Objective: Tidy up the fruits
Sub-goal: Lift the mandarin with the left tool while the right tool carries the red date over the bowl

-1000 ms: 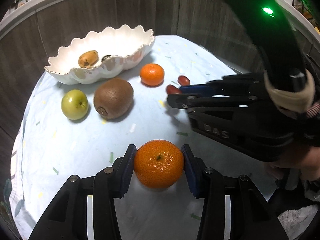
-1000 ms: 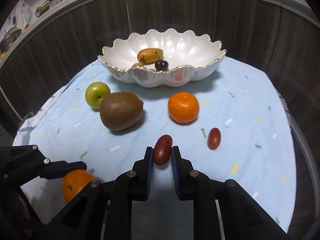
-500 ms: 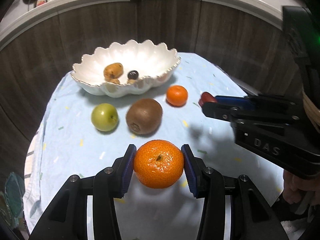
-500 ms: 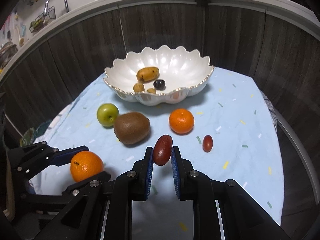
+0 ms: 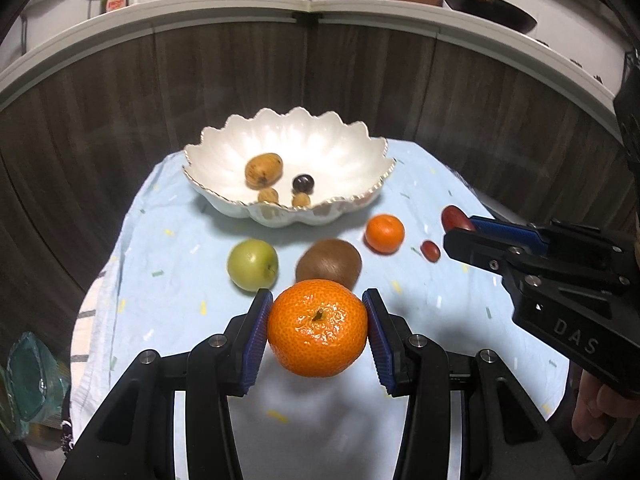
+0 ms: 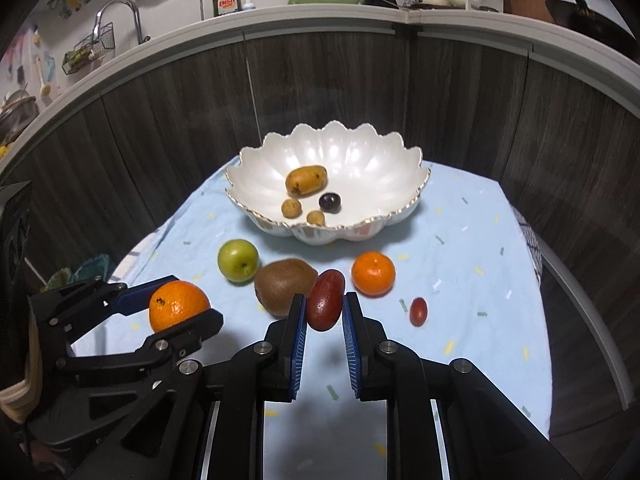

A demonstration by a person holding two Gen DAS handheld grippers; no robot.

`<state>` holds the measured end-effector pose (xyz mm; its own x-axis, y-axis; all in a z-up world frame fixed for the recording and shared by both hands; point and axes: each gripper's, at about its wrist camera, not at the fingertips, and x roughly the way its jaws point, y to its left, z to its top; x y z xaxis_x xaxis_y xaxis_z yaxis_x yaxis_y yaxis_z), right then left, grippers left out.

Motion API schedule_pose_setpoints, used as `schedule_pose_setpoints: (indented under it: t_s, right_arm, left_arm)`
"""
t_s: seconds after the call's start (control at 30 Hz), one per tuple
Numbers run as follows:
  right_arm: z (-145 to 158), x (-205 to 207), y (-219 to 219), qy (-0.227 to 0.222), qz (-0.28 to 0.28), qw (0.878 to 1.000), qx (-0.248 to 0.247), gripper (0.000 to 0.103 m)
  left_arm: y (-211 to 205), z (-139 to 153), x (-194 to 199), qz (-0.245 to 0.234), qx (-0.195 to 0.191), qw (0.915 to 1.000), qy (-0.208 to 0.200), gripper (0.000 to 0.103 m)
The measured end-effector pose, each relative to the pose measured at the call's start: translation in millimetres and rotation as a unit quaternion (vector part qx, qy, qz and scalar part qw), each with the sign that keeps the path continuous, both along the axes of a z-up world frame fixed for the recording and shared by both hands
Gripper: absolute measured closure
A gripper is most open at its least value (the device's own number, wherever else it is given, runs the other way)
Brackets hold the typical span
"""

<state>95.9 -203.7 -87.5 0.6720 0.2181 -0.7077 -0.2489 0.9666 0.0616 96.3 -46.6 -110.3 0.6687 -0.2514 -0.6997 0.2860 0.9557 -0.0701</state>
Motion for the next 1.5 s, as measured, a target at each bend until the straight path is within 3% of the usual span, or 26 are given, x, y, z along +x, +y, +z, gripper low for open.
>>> schedule_pose_setpoints:
  t_s: [0.5, 1.0, 1.5]
  right_arm:
    - [31.9, 11.9, 17.4, -0.032, 0.004, 0.999, 0.000, 0.083]
    - [50.4, 42.1, 15.1, -0.049, -0.016, 0.999, 0.009, 0.083]
    - [62.4, 75.4, 10.6, -0.053, -0.029, 0.998, 0.017, 0.083]
  left_arm:
    - [22.5, 33.2, 29.5, 0.038, -0.016, 0.9987, -0.030, 0.058]
    - [25.6, 61.5, 68.4, 0.045, -0.012, 0.9974, -0.055, 0.057]
    - [22.6, 73.5, 101.2, 0.041, -0.011, 0.9979, -0.048, 0.057]
